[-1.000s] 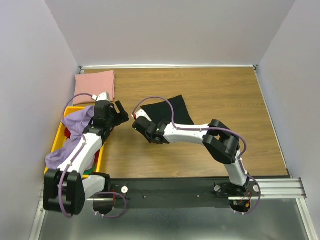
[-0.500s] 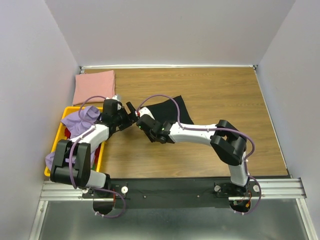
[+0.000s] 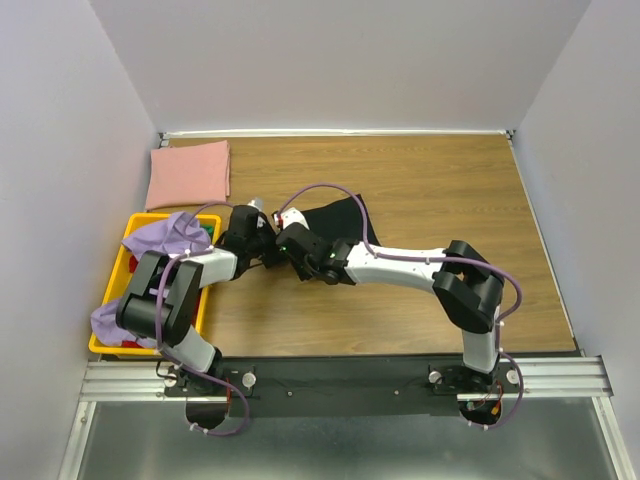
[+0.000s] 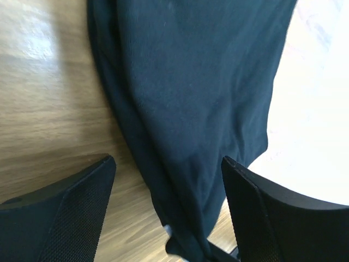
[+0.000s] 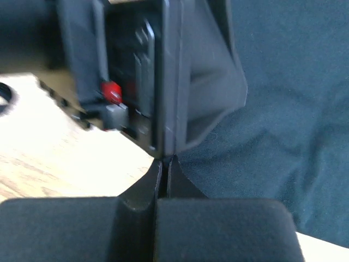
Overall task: Fold and stack the t-shirts
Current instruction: Neatly place the folded tshirt to the corner
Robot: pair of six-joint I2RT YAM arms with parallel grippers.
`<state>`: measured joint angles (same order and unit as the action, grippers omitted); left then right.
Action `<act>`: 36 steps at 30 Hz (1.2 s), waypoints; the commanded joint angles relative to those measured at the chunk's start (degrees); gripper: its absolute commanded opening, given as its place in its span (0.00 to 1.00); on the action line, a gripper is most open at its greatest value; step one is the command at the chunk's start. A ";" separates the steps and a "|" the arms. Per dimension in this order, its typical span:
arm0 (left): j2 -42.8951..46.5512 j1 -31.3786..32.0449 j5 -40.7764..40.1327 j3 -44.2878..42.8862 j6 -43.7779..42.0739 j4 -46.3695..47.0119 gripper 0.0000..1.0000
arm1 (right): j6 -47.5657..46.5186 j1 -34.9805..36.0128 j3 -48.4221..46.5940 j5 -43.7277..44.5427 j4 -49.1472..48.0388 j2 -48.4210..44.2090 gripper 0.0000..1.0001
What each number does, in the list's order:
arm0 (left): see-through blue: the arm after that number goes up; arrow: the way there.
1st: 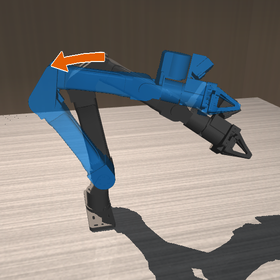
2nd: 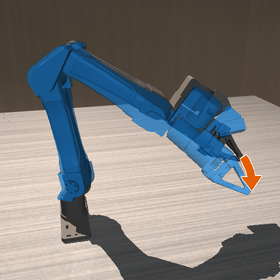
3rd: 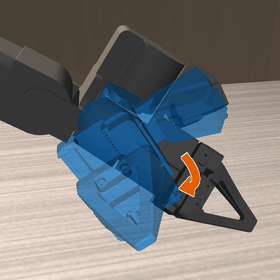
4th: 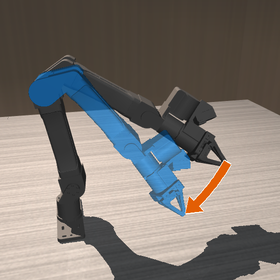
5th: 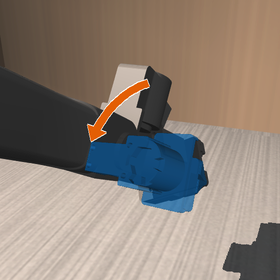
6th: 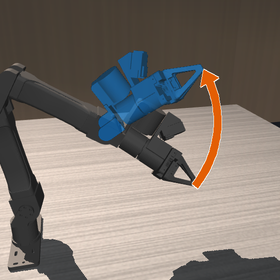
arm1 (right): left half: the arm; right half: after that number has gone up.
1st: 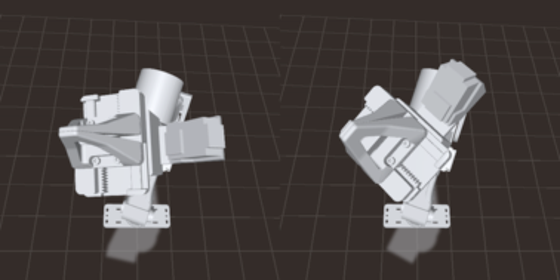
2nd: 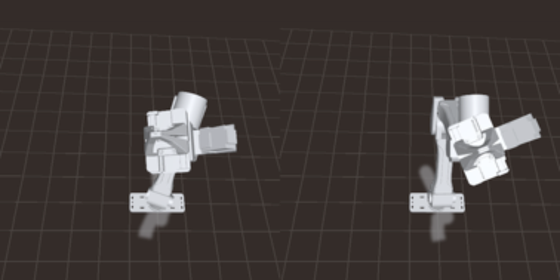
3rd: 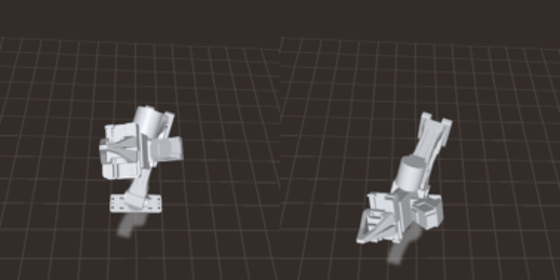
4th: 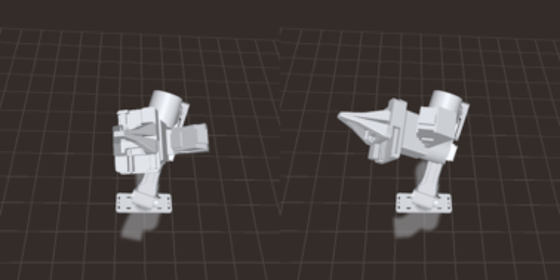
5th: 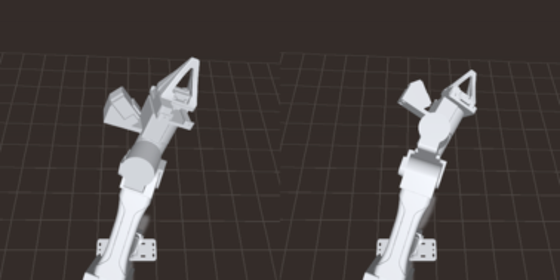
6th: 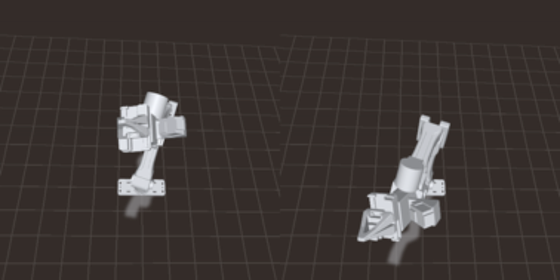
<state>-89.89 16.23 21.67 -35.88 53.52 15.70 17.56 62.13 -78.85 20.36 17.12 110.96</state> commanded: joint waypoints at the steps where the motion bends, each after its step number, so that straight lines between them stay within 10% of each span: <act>1: -1.95 0.91 -0.40 0.55 2.47 3.36 0.83 | 1.60 -0.34 1.24 -1.20 -2.36 -2.85 0.01; 12: -3.36 1.00 -2.60 -2.26 -1.83 1.87 0.27 | 1.86 -0.52 1.07 -3.04 -2.71 -1.80 0.01; 16: -4.77 1.00 -2.95 -4.89 -5.60 0.04 0.00 | 1.86 -0.43 0.63 -3.75 -2.62 -1.88 0.19; 20: -7.31 0.91 -7.07 -11.39 -13.68 -7.50 0.00 | 1.95 -0.78 1.59 0.02 -2.54 -3.38 0.64; 25: -11.70 -0.67 -16.20 -23.67 -24.22 -18.92 0.00 | 3.00 -3.14 7.11 2.39 -1.57 -8.63 0.92; 36: -26.03 -6.64 -36.69 -55.33 -43.31 -37.14 0.00 | 10.64 -7.46 23.91 1.26 7.83 -25.34 1.00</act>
<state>-113.01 11.33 -4.36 -84.97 19.16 -14.98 24.01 54.43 -58.87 21.37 19.59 89.71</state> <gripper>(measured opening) 0.023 0.997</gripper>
